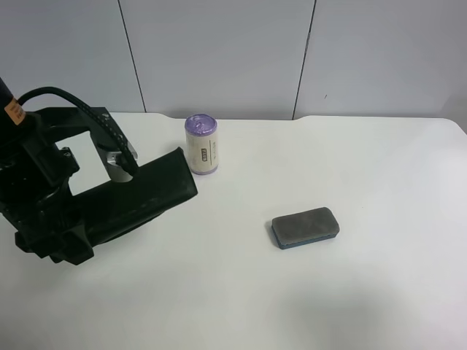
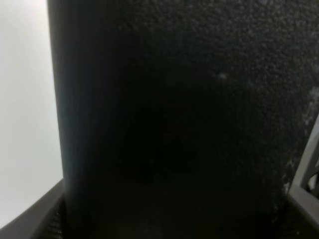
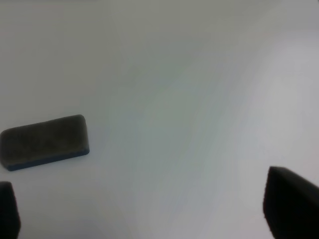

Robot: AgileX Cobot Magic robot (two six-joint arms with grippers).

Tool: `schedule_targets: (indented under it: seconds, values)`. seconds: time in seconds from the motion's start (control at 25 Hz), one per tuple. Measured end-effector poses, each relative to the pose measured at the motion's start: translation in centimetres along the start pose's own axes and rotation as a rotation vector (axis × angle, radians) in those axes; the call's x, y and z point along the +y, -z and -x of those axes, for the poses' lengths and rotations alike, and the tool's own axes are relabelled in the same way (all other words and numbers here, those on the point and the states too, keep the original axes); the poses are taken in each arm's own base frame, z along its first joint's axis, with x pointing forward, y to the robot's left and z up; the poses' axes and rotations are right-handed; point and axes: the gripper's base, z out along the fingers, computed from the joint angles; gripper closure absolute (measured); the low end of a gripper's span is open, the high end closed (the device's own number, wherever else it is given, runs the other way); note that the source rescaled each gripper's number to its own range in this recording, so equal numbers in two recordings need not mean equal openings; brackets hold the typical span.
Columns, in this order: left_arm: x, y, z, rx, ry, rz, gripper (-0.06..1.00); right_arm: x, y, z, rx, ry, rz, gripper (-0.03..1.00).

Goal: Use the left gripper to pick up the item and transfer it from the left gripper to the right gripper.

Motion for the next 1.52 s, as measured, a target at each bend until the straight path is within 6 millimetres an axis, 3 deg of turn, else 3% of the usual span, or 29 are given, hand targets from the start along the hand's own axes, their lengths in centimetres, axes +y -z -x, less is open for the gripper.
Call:
schedule_targets:
  seconds: [0.36, 1.32, 1.4, 1.52]
  values:
    - [-0.1, 0.0, 0.9, -0.075, -0.106, 0.039, 0.88, 0.0, 0.0, 0.0, 0.0, 0.0, 0.0, 0.01]
    - [0.4, 0.2, 2.0, -0.193, -0.108, 0.106, 0.88, -0.4, 0.0, 0.0, 0.001, -0.006, -0.049, 0.01]
    - [0.4, 0.2, 2.0, -0.196, -0.104, 0.1, 0.88, -0.2, 0.1, 0.3, 0.0, -0.021, -0.023, 0.01]
    - [0.3, 0.2, 2.0, -0.2, -0.099, 0.095, 0.88, 0.4, 0.2, 2.2, 0.026, -0.06, 0.043, 0.01]
